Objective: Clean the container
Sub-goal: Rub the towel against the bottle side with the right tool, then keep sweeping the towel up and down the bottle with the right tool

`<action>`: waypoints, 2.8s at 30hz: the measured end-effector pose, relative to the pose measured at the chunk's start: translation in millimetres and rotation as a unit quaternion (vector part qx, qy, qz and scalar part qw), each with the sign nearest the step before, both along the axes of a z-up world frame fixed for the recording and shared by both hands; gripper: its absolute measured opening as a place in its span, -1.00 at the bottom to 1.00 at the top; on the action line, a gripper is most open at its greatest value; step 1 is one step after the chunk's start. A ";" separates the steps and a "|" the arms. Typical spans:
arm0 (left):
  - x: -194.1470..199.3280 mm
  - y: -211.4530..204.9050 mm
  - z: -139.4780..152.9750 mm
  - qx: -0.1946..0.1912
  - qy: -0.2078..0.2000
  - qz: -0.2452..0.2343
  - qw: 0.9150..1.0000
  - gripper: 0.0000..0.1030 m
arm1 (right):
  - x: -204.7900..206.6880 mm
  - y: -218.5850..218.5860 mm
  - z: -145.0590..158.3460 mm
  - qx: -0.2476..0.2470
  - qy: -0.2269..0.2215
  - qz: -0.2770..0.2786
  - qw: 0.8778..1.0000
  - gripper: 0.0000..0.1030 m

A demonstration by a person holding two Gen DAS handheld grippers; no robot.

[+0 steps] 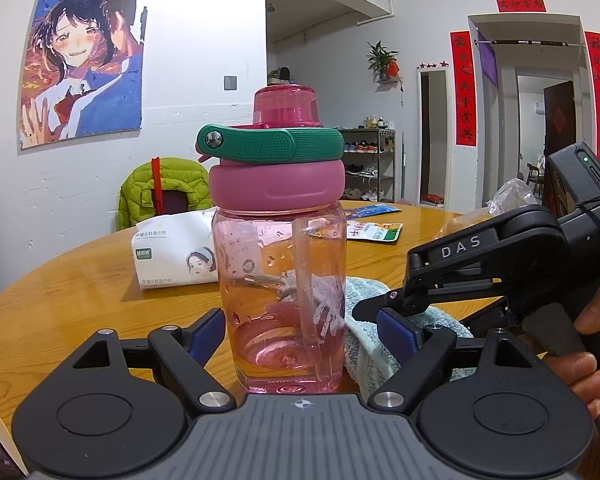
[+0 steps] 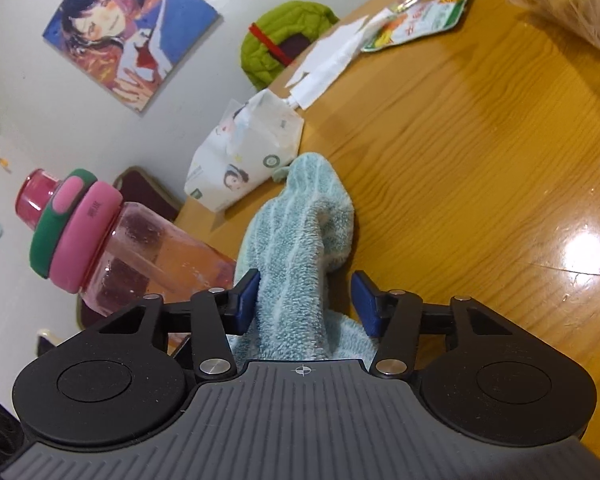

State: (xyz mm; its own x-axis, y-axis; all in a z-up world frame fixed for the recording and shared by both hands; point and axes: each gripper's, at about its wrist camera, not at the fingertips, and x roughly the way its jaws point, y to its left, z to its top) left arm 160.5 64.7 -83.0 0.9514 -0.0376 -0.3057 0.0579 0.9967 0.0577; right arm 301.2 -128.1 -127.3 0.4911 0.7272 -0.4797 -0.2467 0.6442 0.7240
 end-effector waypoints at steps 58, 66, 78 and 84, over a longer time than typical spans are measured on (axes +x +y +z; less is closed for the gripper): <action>4.9 -13.6 6.0 0.028 -0.012 0.028 0.999 0.65 | 28.0 14.2 -19.5 0.162 0.071 -0.017 0.984 -0.49; 4.4 -9.0 6.0 0.016 -0.015 0.022 1.000 0.65 | 15.2 -0.9 0.4 0.232 -0.031 -0.011 0.972 -0.49; 5.5 -10.3 4.1 0.022 -0.014 0.024 0.999 0.65 | 26.5 13.8 -20.4 0.130 0.048 -0.010 0.990 -0.48; -5.7 -17.8 8.8 0.009 -0.014 0.045 0.999 0.69 | 16.3 12.0 -6.8 0.103 -0.028 -0.034 0.994 -0.48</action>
